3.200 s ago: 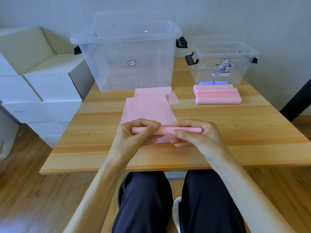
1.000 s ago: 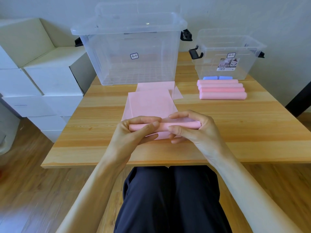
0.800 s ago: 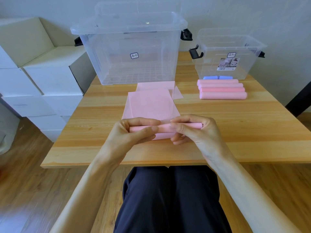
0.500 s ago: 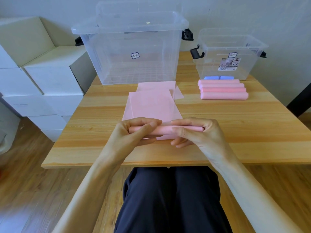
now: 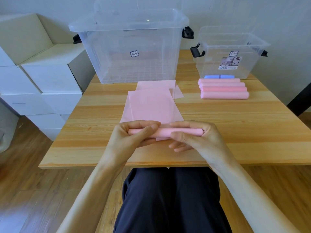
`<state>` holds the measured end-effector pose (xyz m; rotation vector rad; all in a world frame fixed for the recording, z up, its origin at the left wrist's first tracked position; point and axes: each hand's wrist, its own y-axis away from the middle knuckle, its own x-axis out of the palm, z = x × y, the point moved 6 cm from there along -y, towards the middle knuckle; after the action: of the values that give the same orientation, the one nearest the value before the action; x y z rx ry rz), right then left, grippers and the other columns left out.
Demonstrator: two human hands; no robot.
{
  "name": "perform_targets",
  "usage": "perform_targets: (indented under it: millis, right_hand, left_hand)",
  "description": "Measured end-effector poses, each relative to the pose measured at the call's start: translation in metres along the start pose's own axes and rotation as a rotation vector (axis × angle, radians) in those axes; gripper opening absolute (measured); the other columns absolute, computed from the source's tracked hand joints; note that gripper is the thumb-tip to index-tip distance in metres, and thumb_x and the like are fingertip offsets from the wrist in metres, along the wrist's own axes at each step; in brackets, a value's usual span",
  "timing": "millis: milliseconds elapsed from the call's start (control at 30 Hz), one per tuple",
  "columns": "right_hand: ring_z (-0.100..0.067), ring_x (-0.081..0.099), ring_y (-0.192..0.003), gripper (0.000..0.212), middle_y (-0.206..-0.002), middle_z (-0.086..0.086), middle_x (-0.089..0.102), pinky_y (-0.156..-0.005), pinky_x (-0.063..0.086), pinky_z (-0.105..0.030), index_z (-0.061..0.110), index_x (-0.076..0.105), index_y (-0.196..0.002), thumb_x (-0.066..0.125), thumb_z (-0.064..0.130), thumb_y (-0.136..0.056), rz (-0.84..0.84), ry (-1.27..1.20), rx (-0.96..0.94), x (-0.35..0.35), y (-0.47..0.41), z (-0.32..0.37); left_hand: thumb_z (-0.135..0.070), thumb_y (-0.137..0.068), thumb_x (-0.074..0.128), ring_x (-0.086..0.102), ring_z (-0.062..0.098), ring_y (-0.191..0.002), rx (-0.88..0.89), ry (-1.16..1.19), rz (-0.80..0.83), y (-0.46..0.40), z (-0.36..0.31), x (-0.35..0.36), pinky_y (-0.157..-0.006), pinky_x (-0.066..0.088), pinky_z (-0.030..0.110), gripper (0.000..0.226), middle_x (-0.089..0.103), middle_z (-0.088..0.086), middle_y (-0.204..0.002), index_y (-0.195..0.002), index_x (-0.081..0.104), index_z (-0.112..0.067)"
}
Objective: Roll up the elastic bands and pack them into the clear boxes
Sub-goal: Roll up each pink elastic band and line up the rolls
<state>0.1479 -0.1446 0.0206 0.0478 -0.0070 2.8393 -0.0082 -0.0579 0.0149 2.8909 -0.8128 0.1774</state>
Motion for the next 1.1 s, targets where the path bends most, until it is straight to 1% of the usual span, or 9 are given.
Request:
perform_targets:
  millis: [133,233,300,400,600,733,867,1000,1100]
  right_hand:
    - [-0.027,0.074,-0.066,0.018,-0.076,-0.017,0.075,-0.059,0.060,-0.027,0.005,0.077,-0.094,0.077,0.004,-0.076,-0.029,-0.004,-0.028,-0.0028,-0.0017,-0.0009]
    - [-0.028,0.073,-0.061,0.012,-0.073,-0.017,0.074,-0.054,0.059,-0.027,0.010,0.079,-0.085,0.076,0.017,-0.076,-0.082,-0.005,-0.024,-0.0061,-0.0014,-0.0007]
    - [-0.028,0.074,-0.063,0.018,-0.075,-0.017,0.075,-0.055,0.059,-0.028,0.011,0.078,-0.087,0.077,0.022,-0.073,-0.071,-0.011,-0.010,-0.0050,-0.0006,-0.0011]
    - [-0.028,0.075,-0.070,0.028,-0.080,-0.015,0.076,-0.061,0.061,-0.028,0.010,0.076,-0.098,0.079,0.012,-0.070,-0.011,-0.018,-0.017,-0.0010,0.0012,-0.0014]
    - [-0.029,0.074,-0.066,0.016,-0.080,-0.014,0.076,-0.059,0.061,-0.030,0.011,0.078,-0.088,0.075,0.023,-0.078,-0.032,0.010,-0.013,-0.0013,0.0023,0.0005]
    - [-0.028,0.075,-0.071,0.026,-0.081,-0.015,0.076,-0.062,0.061,-0.028,0.012,0.076,-0.098,0.078,0.012,-0.072,-0.024,-0.003,-0.038,-0.0006,0.0015,0.0024]
    - [-0.028,0.074,-0.062,0.014,-0.076,-0.011,0.076,-0.055,0.059,-0.027,0.010,0.078,-0.086,0.076,0.016,-0.074,-0.065,-0.027,-0.042,-0.0018,0.0011,0.0021]
    - [-0.029,0.074,-0.065,0.024,-0.081,-0.013,0.076,-0.056,0.060,-0.028,0.009,0.077,-0.097,0.073,0.022,-0.077,-0.032,-0.008,-0.014,0.0003,0.0022,0.0018]
    - [-0.028,0.075,-0.070,0.029,-0.081,-0.014,0.076,-0.061,0.060,-0.028,0.009,0.076,-0.101,0.078,0.014,-0.072,-0.006,-0.003,-0.022,0.0013,0.0023,0.0020]
  left_hand:
    - [-0.027,-0.072,0.072,0.074,0.016,-0.092,-0.015,-0.032,0.025,0.0012,0.0017,0.0010,-0.073,0.058,0.020,0.023,0.078,0.007,-0.096,-0.089,0.079,-0.013]
    - [-0.025,-0.072,0.072,0.073,0.018,-0.096,0.008,-0.042,0.075,0.0027,0.0005,0.0033,-0.080,0.058,0.023,0.024,0.077,0.008,-0.099,-0.091,0.079,-0.012]
    - [-0.022,-0.073,0.072,0.074,0.018,-0.094,0.020,-0.045,0.071,0.0022,0.0002,0.0027,-0.079,0.058,0.022,0.020,0.077,0.008,-0.097,-0.090,0.079,-0.012]
    - [-0.021,-0.076,0.070,0.073,0.017,-0.094,0.027,-0.057,0.051,0.0017,-0.0007,0.0000,-0.077,0.058,0.021,0.022,0.077,0.006,-0.098,-0.093,0.077,-0.008]
    - [-0.018,-0.072,0.074,0.073,0.019,-0.095,0.025,-0.058,0.086,0.0059,0.0009,0.0018,-0.079,0.058,0.024,0.023,0.077,0.006,-0.099,-0.095,0.077,-0.013]
    - [-0.021,-0.071,0.074,0.074,0.021,-0.095,-0.009,-0.020,0.029,0.0060,0.0036,-0.0004,-0.075,0.059,0.023,0.022,0.077,0.009,-0.098,-0.090,0.079,-0.013]
    - [-0.028,-0.069,0.072,0.073,0.018,-0.099,0.002,0.033,0.047,0.0065,0.0015,0.0006,-0.077,0.059,0.023,0.026,0.077,0.007,-0.102,-0.089,0.081,-0.016]
    - [-0.027,-0.072,0.070,0.074,0.015,-0.094,0.034,0.019,0.013,0.0059,-0.0025,0.0006,-0.073,0.058,0.019,0.019,0.078,0.004,-0.098,-0.086,0.081,-0.020]
    - [-0.028,-0.075,0.069,0.074,0.015,-0.094,0.038,-0.032,0.018,0.0054,-0.0045,-0.0004,-0.075,0.058,0.020,0.025,0.078,0.003,-0.099,-0.094,0.078,-0.015]
